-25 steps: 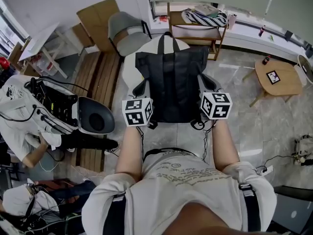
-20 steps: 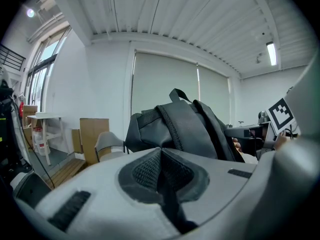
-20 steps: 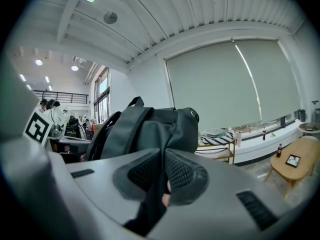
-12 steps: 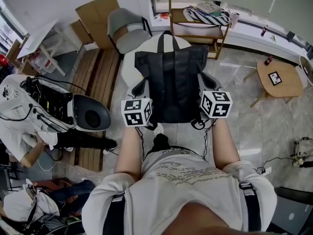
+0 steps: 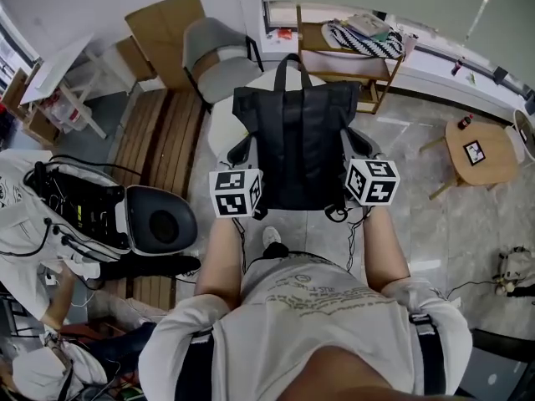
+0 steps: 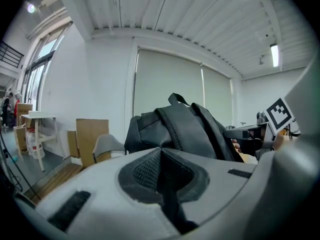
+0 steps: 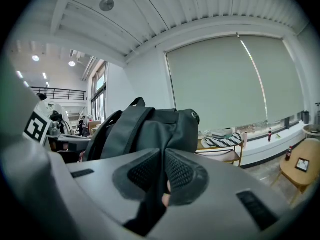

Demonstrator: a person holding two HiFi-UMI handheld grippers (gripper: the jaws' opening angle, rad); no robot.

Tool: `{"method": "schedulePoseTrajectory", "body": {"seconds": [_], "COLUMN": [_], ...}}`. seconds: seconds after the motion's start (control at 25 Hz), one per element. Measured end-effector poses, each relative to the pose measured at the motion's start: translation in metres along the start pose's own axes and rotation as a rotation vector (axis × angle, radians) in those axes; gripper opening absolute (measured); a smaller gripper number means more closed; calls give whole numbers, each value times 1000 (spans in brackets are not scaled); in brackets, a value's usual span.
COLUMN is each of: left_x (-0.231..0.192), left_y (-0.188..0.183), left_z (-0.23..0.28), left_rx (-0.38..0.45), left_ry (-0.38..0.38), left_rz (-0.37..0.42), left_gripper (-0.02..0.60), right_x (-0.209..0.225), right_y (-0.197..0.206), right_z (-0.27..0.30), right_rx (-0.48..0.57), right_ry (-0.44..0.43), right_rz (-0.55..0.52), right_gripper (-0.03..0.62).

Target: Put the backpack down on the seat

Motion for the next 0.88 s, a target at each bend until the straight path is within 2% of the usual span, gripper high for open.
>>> {"method": "schedulePoseTrajectory", "body": {"seconds": [0.32,0.64,0.88], "left_x": [-76,-151,-172], "left_y": [-34,-62,-61], "left_z": [67,114,142], "left_rx": [9,16,-19], "left_ry": [47,83,89], "left_rz": [8,-26,-40], "left_gripper": [20,20,20], "right_x": [-15,-46,-42], "right_y": [-39,-68,-68], "right_z": [89,158,194], "right_rx": [8,-5,-58], "right_ry": [40,81,87], "right_rz": [9,17,22], "right_gripper": [49,49,49]}}
Point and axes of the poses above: the fingertips, and each gripper's own axes: z forward along the fingers, x to its right, y out of its underside, the point moved 8 cm from there along -z, backward along the fingers, and after that the axes turned 3 degrees about z, right-handed, at the moved point
